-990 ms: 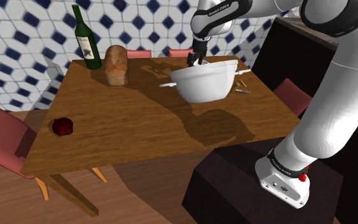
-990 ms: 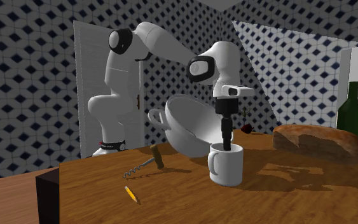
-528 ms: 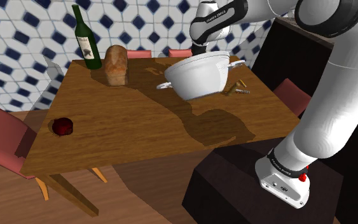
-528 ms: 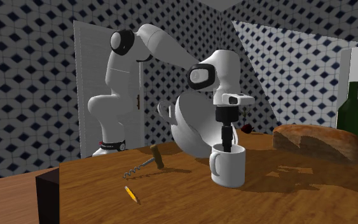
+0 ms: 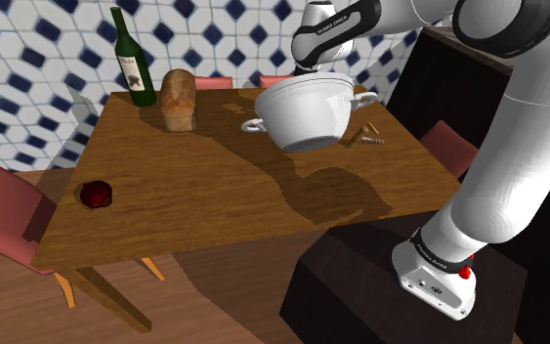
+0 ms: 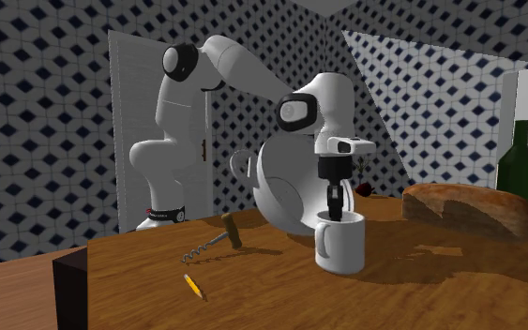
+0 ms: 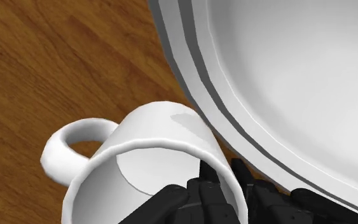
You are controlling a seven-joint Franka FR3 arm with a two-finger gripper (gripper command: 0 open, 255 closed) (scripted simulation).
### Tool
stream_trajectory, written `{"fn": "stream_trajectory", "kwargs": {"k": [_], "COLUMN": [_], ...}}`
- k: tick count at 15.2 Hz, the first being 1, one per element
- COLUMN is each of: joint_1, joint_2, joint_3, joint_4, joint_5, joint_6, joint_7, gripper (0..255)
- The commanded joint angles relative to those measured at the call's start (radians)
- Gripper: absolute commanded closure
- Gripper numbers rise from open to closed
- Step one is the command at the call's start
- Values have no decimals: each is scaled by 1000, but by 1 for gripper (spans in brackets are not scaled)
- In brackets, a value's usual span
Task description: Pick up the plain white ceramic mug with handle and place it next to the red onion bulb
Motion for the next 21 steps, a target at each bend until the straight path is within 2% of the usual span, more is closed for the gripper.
{"fn": "stream_trajectory", "kwargs": {"k": [1,6,21], "joint_1": [1,1,4], "joint_2": [2,1,-82], "joint_3": [2,2,-2], "joint_4": [-3,-3,93], "joint_5": [1,1,-10], "joint_6": [-2,-2,-181], "joint_7": [0,-1,6], "gripper": [255,255,255]}}
